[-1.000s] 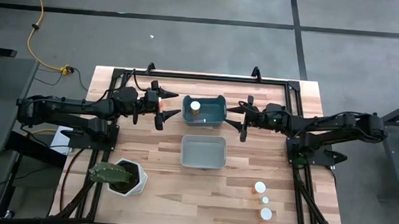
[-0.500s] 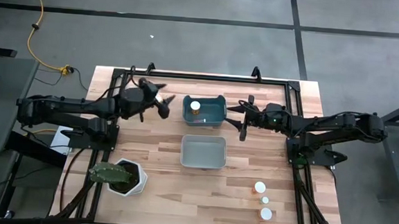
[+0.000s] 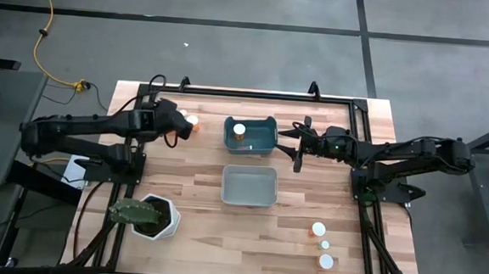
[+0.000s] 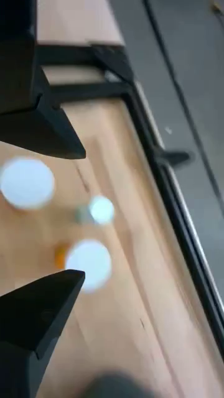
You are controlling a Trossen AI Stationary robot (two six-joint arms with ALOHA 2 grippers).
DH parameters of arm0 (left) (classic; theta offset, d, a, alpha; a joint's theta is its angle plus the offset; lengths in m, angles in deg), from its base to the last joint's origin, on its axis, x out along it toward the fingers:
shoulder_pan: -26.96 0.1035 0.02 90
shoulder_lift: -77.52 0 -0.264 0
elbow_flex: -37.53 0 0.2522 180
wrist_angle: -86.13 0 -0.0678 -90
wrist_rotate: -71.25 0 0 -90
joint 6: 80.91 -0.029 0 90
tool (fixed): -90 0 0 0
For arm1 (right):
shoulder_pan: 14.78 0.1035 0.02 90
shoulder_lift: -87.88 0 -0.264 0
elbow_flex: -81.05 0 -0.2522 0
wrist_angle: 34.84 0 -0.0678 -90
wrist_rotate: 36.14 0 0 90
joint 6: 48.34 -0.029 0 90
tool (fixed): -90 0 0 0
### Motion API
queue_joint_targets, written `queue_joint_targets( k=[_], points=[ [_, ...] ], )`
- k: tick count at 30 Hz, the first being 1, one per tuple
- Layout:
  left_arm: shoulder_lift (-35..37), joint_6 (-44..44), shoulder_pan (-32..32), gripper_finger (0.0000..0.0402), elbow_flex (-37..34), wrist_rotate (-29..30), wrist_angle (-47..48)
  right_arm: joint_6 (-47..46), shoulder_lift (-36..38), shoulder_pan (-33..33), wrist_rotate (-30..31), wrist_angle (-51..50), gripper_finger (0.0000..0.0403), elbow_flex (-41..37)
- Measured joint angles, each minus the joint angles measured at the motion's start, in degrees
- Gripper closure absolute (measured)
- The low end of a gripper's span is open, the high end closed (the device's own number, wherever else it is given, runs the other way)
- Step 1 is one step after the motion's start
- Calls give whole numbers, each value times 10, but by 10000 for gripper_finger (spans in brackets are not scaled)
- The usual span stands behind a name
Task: Pick and place medicine bottles into bin by pill shape (circle, oval)
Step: Put the orange capsule bottle into the blue bin
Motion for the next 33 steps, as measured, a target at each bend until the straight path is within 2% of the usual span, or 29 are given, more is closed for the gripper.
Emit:
queue_joint_targets(
  k=[3,12,19,33],
  points=[
    [0,28,18,108,-3,-2,20,0,0,0,0,5,197,0],
    [0,5,53,108,-39,-20,-3,0,0,0,0,13,197,0],
    [0,-33,53,108,-62,-24,-63,2,0,0,0,13,197,0],
    [0,-23,53,108,-79,-45,-69,0,0,0,0,13,197,0]
  ],
)
